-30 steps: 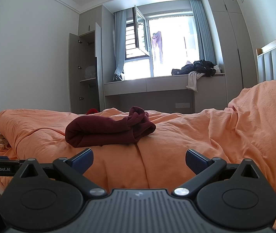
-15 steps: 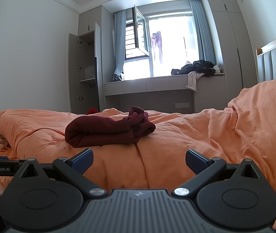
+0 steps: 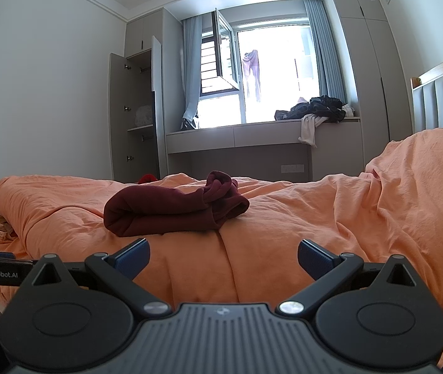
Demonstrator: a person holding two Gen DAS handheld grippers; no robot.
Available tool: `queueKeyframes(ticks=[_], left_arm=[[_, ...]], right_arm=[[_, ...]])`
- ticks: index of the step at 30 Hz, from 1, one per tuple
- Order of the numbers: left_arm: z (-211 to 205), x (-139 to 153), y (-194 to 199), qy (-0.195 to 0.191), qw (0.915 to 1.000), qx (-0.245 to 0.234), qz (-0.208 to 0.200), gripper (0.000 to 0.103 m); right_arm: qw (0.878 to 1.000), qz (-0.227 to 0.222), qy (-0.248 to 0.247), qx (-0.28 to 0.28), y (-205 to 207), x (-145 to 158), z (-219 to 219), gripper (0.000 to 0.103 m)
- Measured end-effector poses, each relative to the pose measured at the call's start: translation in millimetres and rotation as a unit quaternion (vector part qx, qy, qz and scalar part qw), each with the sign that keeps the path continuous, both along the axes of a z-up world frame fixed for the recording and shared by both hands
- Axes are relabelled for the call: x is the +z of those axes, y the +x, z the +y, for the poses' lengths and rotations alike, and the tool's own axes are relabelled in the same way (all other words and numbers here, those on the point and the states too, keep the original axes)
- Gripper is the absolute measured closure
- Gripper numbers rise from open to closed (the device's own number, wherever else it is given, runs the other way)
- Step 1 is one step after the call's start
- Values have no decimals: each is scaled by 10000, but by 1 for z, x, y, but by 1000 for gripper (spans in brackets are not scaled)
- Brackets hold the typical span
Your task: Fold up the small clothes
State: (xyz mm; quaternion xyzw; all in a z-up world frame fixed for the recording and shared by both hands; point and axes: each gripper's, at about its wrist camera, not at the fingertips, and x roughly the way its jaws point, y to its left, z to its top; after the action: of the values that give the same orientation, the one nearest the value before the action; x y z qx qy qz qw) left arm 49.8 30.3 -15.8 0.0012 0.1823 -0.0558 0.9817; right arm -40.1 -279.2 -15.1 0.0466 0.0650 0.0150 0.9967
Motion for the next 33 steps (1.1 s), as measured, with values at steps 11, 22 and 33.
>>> queueKeyframes(ticks=[11,22,33], left_arm=[[-3,0,-3,81,10000,6,-35,0],[-4,-1,-2,61,10000,-11,-17,0],[-6,-5,1,79,9999,-61,66,0]], right_arm=[[10000,-1,-4,8,0,0,-1,0],[10000,23,-9,11,1,-1,-1,0],[10000,45,5,12,3,-1,-1,0]])
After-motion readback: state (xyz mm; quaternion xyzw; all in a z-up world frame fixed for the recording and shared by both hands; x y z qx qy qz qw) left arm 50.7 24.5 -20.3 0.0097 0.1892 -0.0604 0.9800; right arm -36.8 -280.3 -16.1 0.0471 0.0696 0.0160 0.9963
